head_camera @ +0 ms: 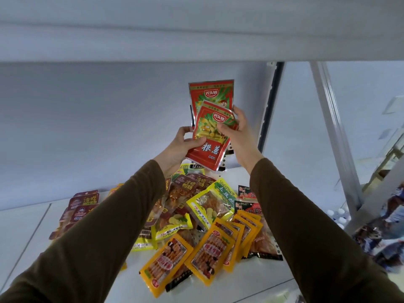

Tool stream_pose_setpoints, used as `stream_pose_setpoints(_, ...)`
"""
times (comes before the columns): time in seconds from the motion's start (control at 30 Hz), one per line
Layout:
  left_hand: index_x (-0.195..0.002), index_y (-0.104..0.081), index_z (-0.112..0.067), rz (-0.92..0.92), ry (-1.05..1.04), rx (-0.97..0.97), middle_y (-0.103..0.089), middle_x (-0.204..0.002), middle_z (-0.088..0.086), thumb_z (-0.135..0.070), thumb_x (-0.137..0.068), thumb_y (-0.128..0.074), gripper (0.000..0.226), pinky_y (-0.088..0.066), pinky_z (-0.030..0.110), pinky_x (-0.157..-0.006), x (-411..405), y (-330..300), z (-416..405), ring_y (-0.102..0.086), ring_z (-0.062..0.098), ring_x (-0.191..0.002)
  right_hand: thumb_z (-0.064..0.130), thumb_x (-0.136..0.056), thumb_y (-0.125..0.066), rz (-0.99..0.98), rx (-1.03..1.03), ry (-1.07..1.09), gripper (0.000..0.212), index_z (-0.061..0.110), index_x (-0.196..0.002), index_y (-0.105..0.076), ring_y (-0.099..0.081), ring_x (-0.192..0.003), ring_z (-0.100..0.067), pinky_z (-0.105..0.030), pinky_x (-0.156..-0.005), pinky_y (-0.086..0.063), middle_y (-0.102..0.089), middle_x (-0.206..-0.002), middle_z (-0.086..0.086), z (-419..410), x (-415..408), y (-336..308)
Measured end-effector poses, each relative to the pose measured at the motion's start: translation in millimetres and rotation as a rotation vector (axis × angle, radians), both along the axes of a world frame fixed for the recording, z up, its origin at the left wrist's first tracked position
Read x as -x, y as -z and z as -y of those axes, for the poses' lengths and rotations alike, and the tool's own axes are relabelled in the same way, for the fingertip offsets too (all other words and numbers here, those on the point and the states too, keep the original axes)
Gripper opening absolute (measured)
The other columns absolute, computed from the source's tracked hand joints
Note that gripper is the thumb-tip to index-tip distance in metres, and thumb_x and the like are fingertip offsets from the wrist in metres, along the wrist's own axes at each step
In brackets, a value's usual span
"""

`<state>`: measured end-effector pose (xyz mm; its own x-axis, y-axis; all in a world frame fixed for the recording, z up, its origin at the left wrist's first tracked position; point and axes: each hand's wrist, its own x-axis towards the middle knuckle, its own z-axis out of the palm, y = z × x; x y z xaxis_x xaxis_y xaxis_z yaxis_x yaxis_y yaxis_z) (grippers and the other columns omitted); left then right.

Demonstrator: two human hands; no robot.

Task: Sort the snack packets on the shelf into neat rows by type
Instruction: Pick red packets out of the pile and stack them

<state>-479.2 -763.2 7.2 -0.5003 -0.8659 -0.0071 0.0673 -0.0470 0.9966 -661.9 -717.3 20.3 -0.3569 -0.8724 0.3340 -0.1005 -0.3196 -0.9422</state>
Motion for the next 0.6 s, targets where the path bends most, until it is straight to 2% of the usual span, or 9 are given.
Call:
stream_pose_setpoints(0.07, -0.138, -0.036, -0.024, -0.002, 0.015, -0.054, -0.072, -0.118, 0.011, -0.027, -0.090, -0.076, 0.062, -0.062, 0.033, -0.077, -11.5, -9.7, -7.0, -0.077, 0.022, -0.092, 0.017, -0.093, -0.073, 0.080, -0.056, -0.050, 0.056, 0.027, -0.141, -0.047, -0.072, -0.104, -0.018, -0.041, -0.088, -0.060, -0.070, -0.121, 0.001, 2.3, -7.5, -3.6)
stream_pose_setpoints(0.13, -0.141, -0.035, -0.024, 0.029, 0.035, -0.071, -0.072, -0.118, 0.011, -0.027, -0.088, -0.077, 0.067, -0.062, 0.033, -0.073, -21.5, -14.4, -13.9, -0.077, 0.022, -0.093, 0.013, -0.092, -0.073, 0.154, -0.114, -0.101, 0.057, 0.024, -0.142, -0.049, -0.074, -0.099, -0.020, -0.042, -0.083, -0.061, -0.071, -0.117, -0.002, 2.1, -15.2, -3.2)
stream_pose_setpoints(0.2, -0.143, -0.033, -0.026, 0.053, 0.056, -0.064, -0.070, -0.123, 0.011, -0.024, -0.087, -0.078, 0.072, -0.062, 0.035, -0.078, -31.4, -13.2, -20.3, -0.075, 0.026, -0.100, 0.010, -0.092, -0.072, 0.218, -0.151, -0.139, 0.053, 0.022, -0.140, -0.051, -0.074, -0.095, -0.020, -0.037, -0.076, -0.059, -0.073, -0.115, -0.002, -2.7, -23.4, 1.0)
stream_pose_setpoints(0.37, -0.142, -0.029, -0.037, 0.105, 0.052, -0.082, -0.068, -0.125, 0.014, -0.022, -0.077, -0.083, 0.086, -0.059, 0.046, -0.092, -57.3, 5.1, -35.2, -0.073, 0.032, -0.106, 0.011, -0.092, -0.071, 0.362, -0.312, -0.244, 0.038, 0.014, -0.128, -0.060, -0.074, -0.097, -0.027, -0.040, -0.074, -0.058, -0.074, -0.115, -0.008, -18.4, -41.8, 29.4)
stream_pose_setpoints(0.47, -0.143, -0.029, -0.035, 0.141, -0.006, -0.100, -0.067, -0.123, 0.015, -0.015, -0.078, -0.084, 0.087, -0.060, 0.048, -0.090, -67.2, 21.9, -42.4, -0.073, 0.033, -0.102, 0.013, -0.091, -0.073, 0.343, -0.353, -0.187, 0.037, 0.011, -0.125, -0.060, -0.071, -0.103, -0.028, -0.041, -0.082, -0.055, -0.074, -0.114, -0.007, -23.5, -57.0, 51.8)
stream_pose_setpoints(0.53, -0.144, -0.031, -0.032, 0.138, -0.059, -0.133, -0.066, -0.123, 0.014, -0.014, -0.078, -0.085, 0.086, -0.061, 0.048, -0.087, -73.6, 33.4, -45.2, -0.073, 0.034, -0.101, 0.013, -0.091, -0.073, 0.331, -0.348, -0.131, 0.036, 0.011, -0.124, -0.058, -0.071, -0.100, -0.026, -0.038, -0.077, -0.055, -0.073, -0.113, -0.006, -24.3, -69.8, 64.7)
stream_pose_setpoints(0.6, -0.144, -0.033, -0.029, 0.126, -0.106, -0.177, -0.066, -0.123, 0.013, -0.020, -0.078, -0.086, 0.085, -0.061, 0.047, -0.087, -79.8, 43.7, -46.0, -0.073, 0.033, -0.101, 0.014, -0.091, -0.075, 0.351, -0.361, -0.071, 0.034, 0.012, -0.120, -0.058, -0.073, -0.097, -0.027, -0.041, -0.078, -0.058, -0.073, -0.110, -0.007, -22.2, -82.6, 75.6)
